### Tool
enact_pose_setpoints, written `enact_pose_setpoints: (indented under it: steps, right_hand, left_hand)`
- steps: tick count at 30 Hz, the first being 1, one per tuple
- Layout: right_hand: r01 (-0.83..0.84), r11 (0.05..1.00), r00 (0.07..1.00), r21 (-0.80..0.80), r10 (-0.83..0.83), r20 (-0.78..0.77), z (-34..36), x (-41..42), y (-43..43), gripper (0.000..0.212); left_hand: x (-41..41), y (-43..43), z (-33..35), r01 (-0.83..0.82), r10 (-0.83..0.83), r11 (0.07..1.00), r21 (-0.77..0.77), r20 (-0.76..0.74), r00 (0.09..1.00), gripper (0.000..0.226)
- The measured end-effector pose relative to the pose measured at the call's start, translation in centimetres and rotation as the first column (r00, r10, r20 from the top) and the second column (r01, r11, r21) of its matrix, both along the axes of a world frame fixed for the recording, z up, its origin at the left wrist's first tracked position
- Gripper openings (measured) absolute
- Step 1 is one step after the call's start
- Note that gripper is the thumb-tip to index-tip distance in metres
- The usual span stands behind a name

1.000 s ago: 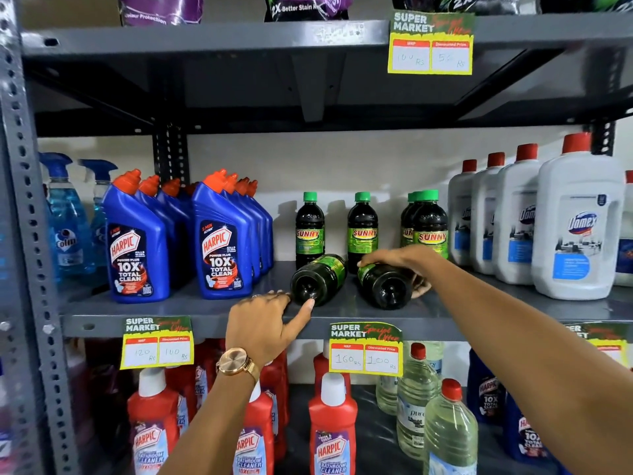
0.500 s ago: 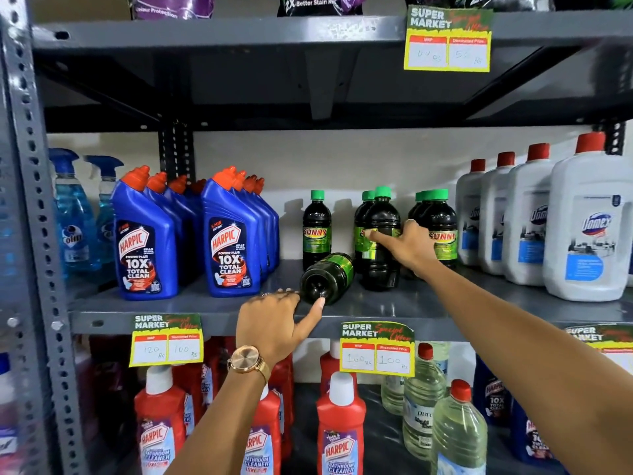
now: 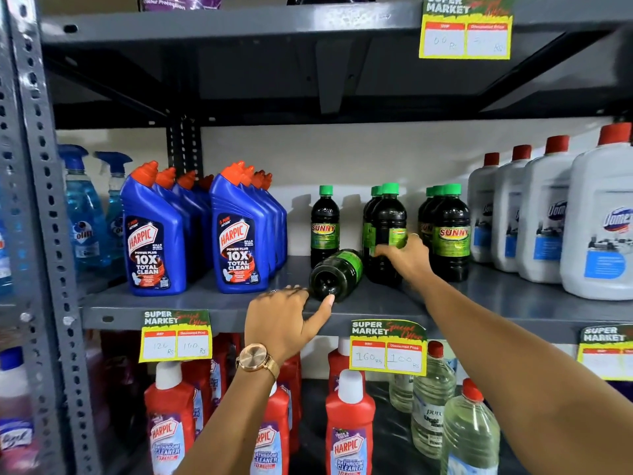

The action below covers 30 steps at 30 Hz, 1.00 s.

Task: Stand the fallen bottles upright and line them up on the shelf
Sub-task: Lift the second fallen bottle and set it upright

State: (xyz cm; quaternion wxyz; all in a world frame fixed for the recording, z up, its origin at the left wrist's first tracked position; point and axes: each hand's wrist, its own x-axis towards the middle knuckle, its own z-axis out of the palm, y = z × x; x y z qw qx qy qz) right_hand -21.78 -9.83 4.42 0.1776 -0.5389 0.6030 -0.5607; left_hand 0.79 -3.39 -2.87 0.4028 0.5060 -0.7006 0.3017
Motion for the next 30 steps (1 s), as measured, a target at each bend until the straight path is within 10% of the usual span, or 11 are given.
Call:
enact_pose_setpoints:
  steps: [6,11,17,23,30]
  right_hand:
    - [0.069,0.997,0.991,0.022,-0.065,-0.119,-0.4,-0.2,-0.6,0.1]
    - [-0.015,0.999,1.0,0.036,0.015,0.001,-0.4,-0.7,-0.4,0.056]
    - [0.072,0.992,0.975,0.105,-0.048,-0.216,-0.8,-0.4,-0.5,0.107]
    - [-0.061,0.995,0.997,0.085,0.065,-0.045,-0.7,-1.7,-0.7,0.058]
    - [0.026,0.997,0.988,0.07,-0.015,-0.152,-0.9,-1.5,-0.8,0.102]
  left_hand:
    - [-0.1,0.2,0.1,0.001,-0.001,1.0,-0.007,0.012,1.0,0.064]
    - [-0.1,0.4,0.1,-0.017,0.017,1.0,-0.003,0.023,1.0,0.064]
    - [-0.2,0.5,0.2,-0.005,0.005,1.0,0.007,0.016,1.0,0.064]
    - [-0.1,0.6,0.2,0.015,-0.015,1.0,0.01,0.006,1.0,0.061]
    - [-0.2,0.6,0.2,0.01,-0.01,1.0,0.011,0.002,1.0,0.06]
